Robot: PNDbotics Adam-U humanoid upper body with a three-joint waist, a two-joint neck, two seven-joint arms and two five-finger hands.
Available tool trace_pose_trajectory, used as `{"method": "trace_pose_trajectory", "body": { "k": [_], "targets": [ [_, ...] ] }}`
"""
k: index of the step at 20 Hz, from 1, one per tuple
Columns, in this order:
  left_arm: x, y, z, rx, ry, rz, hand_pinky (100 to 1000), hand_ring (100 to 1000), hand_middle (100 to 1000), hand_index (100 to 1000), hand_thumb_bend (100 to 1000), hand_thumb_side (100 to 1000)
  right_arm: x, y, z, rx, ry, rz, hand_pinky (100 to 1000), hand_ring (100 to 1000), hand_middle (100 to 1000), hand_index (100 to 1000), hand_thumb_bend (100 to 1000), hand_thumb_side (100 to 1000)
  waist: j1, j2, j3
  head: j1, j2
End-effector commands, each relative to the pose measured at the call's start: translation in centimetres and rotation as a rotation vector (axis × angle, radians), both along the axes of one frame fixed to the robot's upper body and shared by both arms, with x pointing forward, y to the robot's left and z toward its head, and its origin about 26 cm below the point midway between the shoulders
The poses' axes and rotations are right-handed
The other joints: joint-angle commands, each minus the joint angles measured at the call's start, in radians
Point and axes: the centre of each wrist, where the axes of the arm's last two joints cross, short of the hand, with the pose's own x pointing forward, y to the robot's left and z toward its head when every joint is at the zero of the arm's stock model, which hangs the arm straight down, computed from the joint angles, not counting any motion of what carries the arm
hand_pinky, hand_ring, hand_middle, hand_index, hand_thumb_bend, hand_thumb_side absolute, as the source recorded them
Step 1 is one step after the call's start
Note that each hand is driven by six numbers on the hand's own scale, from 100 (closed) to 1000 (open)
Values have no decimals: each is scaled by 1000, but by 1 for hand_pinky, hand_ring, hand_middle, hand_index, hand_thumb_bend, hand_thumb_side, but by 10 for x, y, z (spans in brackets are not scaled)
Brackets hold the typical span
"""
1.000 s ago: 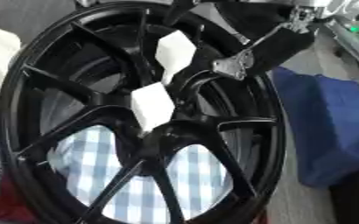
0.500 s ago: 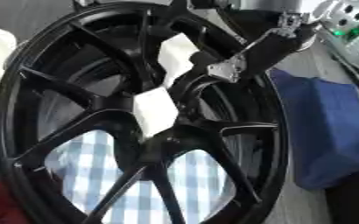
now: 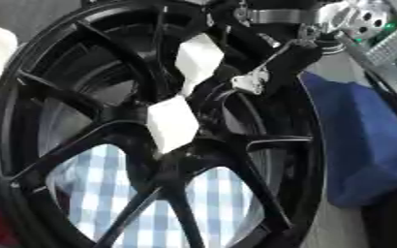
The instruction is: Pull the pin out of the wheel hub.
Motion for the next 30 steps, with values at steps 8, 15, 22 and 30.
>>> {"method": "trace_pose_trajectory", "body": {
  "k": [8, 15, 22, 30],
  "targets": [
    [-3, -1, 6, 1, -20, 7, 633, 699, 628, 725, 101, 791, 6, -3, 4, -9, -20, -22, 898, 883, 747, 866, 100, 268, 10, -9, -6, -3, -9],
    [-3, -1, 5, -4, -13, 13, 633, 700, 626, 722, 101, 794, 11, -2, 0, 72, -29, -7, 853, 752, 432, 569, 100, 233, 10, -9, -7, -1, -6],
    [-4, 0, 3, -11, -9, 23, 635, 701, 626, 722, 100, 790, 12, -2, 1, 227, 60, 31, 831, 681, 331, 456, 100, 214, 10, -25, -11, -2, 6],
    [-5, 2, 2, -22, -3, 30, 636, 701, 626, 722, 103, 787, -2, -11, 6, 318, 141, 30, 809, 637, 280, 399, 100, 216, 10, -45, -17, -7, 11]
  ]
}}
